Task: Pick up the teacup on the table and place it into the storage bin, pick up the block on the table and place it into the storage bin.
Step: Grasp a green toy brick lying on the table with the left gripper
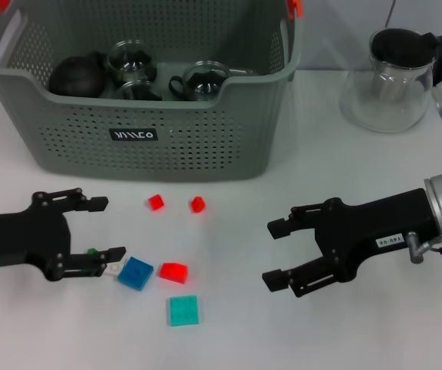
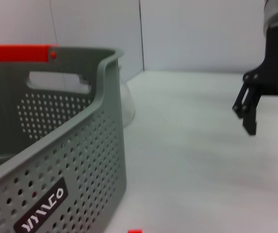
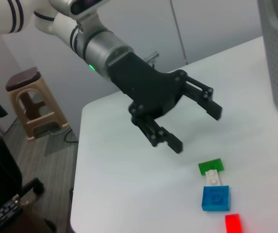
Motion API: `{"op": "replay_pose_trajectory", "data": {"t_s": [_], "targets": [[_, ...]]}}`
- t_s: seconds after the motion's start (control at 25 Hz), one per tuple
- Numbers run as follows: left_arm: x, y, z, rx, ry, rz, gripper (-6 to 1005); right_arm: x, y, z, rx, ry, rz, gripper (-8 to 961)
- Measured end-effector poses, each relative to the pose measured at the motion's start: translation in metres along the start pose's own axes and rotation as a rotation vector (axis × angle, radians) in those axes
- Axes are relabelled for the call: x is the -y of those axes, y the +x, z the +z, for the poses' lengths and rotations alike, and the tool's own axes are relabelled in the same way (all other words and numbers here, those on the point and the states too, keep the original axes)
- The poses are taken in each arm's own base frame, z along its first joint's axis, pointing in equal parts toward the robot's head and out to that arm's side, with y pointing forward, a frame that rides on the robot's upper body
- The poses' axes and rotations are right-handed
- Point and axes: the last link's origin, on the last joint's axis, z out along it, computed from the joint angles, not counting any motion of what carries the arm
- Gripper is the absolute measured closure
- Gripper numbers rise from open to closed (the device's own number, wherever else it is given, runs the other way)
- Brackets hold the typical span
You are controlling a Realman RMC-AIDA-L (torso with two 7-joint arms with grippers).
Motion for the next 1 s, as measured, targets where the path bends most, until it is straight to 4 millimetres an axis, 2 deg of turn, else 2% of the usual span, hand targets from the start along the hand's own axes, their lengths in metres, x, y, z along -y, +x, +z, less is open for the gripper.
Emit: {"op": "replay_pose_trajectory", "data": {"t_s": [0.24,0.68,0.88,1.0], "targets": [[0.012,-0.001,0.011,0.138,-0.015,0.043,203,0.005,-0.002,0.005,0.017,0.011,0.028,7],[0.018,0.003,-0.001,0.341,-0.019,0.098,204,0.011,-0.006,0.013,0.054,0.026,0.063,7],[0.018,0.004,0.001,0.411,-0.046,0.134,204,0.014,-0.006,0.014,0.063,0.043,0.064,7],[0.019,0.008,0.009,0.451,-0.070,0.180,204,0.015,-0.006,0.015,0.065,0.045,0.069,6]]}}
